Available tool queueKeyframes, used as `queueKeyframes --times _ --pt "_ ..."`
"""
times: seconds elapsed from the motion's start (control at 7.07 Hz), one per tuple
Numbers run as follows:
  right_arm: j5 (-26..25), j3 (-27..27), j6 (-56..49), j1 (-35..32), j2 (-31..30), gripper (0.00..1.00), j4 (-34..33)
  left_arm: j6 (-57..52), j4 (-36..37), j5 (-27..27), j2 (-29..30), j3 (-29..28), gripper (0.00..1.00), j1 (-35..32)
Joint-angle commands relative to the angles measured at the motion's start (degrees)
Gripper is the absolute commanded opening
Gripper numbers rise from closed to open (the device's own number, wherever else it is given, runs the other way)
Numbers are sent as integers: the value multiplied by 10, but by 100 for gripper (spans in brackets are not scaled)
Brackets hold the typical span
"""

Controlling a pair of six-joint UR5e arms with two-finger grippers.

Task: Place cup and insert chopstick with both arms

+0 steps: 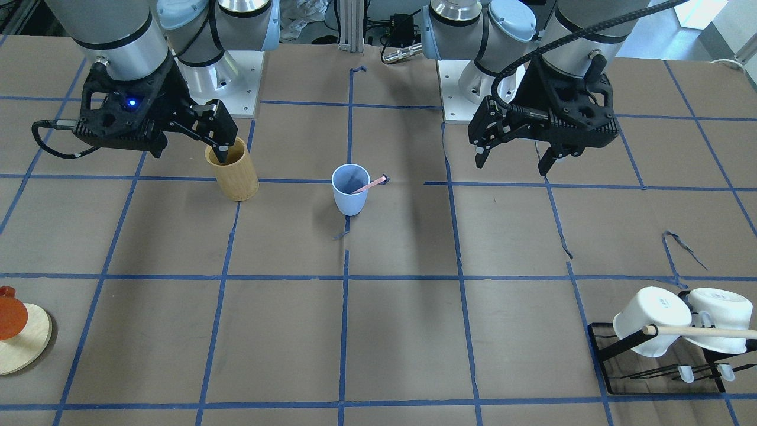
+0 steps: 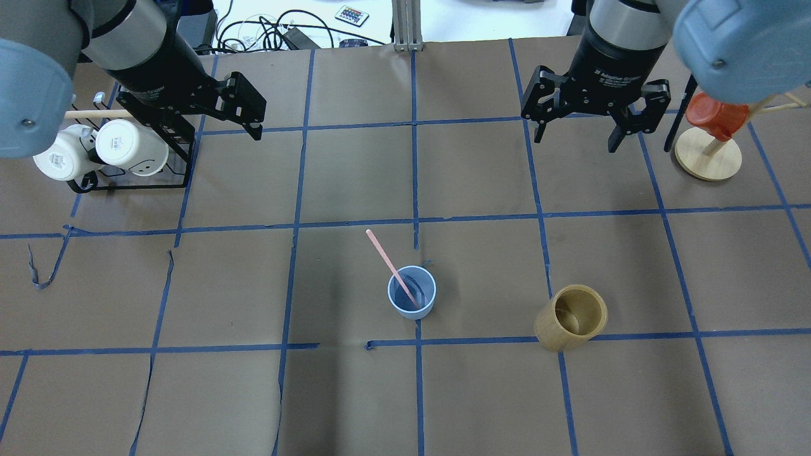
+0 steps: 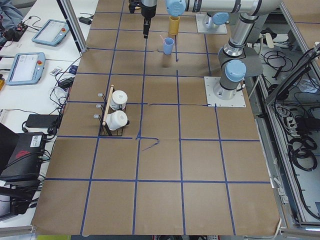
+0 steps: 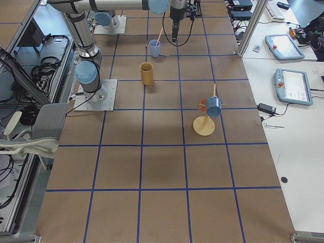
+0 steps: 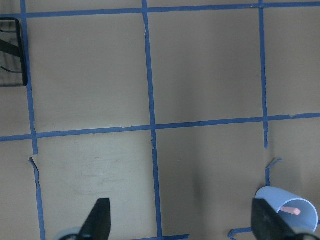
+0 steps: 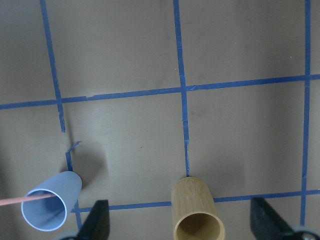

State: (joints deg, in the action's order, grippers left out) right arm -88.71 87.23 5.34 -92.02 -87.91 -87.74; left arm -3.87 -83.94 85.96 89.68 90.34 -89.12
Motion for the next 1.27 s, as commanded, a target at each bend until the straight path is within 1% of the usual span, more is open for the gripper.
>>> queueKeyframes --times 0.0,0.14,0.28,0.85,1.13 --pt "2 -1 -43 2 -9 100 9 0 0 0 0 1 100 0" --pt "-1 -1 -86 3 -14 100 12 0 0 0 0 1 100 0" --pt "-5 -1 -95 3 -18 100 11 0 0 0 0 2 100 1" --pt "-8 -1 -95 13 -26 100 11 0 0 0 0 3 100 1" --pt "-9 0 -93 29 -29 100 13 0 0 1 0 3 100 2"
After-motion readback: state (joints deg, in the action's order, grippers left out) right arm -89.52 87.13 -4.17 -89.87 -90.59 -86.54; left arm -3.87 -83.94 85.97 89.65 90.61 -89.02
